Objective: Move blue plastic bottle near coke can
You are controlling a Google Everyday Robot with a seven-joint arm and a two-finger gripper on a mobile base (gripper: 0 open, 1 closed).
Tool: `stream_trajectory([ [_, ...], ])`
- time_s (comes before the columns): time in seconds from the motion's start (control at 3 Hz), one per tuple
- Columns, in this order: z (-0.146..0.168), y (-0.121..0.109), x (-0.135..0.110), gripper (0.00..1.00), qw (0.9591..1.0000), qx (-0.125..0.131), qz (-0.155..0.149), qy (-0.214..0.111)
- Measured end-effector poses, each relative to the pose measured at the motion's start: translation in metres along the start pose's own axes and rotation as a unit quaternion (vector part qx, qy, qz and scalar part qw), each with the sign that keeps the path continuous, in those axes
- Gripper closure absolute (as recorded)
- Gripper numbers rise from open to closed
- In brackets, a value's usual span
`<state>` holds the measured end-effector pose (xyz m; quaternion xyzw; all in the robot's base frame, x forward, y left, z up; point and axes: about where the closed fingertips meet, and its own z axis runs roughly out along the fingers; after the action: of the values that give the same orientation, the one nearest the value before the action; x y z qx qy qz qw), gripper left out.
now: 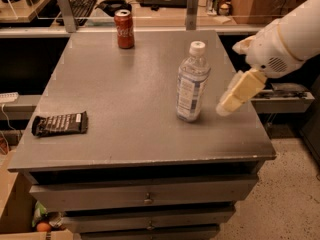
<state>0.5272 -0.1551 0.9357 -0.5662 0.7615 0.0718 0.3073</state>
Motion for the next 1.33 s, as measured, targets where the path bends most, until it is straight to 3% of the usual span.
stream_trajectory([
  [0.33,0.026,0.005,-0.014,0.00,0.9968,-0.031,0.034,-0.066],
  [0.67,0.040,0.013,-0.026,0.00,0.9879,-0.062,0.068,-0.125],
  [1.0,0.053,0.024,-0.043,0.15,0.9762,-0.085,0.092,-0.177],
  [1.33,0.061,0.030,-0.053,0.38,0.9684,-0.090,0.106,-0.207],
])
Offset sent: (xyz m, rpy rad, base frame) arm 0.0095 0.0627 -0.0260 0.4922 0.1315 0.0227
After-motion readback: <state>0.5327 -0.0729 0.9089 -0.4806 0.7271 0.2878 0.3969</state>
